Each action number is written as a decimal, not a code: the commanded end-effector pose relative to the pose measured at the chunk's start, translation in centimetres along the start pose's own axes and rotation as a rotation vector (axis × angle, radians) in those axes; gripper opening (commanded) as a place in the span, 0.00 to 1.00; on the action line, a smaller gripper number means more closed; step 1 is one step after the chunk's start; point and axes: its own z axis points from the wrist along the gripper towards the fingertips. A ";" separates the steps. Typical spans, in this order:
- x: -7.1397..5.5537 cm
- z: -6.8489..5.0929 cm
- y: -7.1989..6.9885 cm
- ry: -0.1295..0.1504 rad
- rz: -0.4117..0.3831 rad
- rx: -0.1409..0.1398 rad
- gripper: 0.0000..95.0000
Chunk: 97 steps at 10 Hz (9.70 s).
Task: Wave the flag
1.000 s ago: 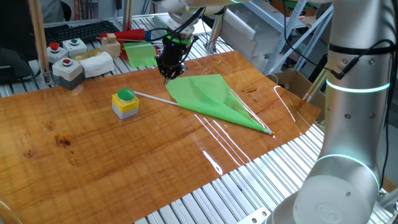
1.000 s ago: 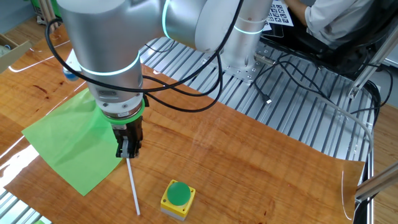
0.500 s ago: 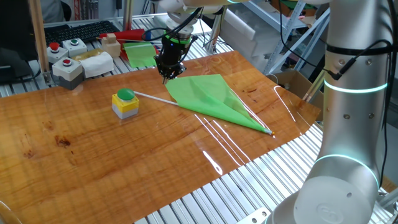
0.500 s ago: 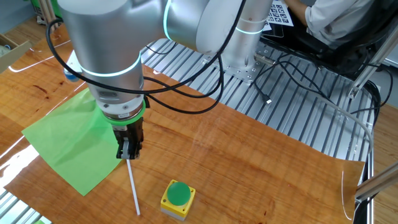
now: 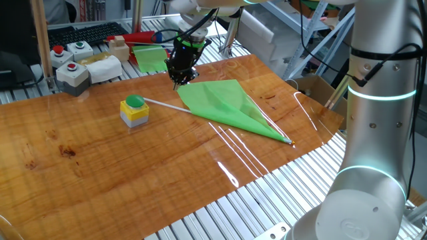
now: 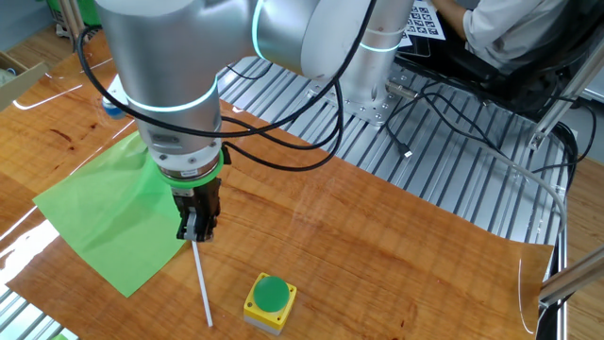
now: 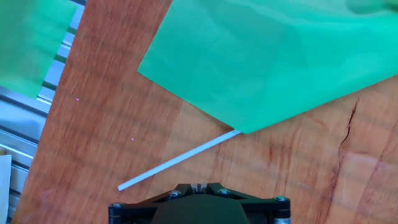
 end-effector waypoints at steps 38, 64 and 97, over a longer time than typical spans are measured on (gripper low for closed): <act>-1.1 7.4 2.4 -0.023 0.594 -0.059 0.40; -1.5 9.6 2.8 -0.026 0.618 -0.059 0.20; -1.9 10.5 3.1 -0.023 0.562 -0.064 0.40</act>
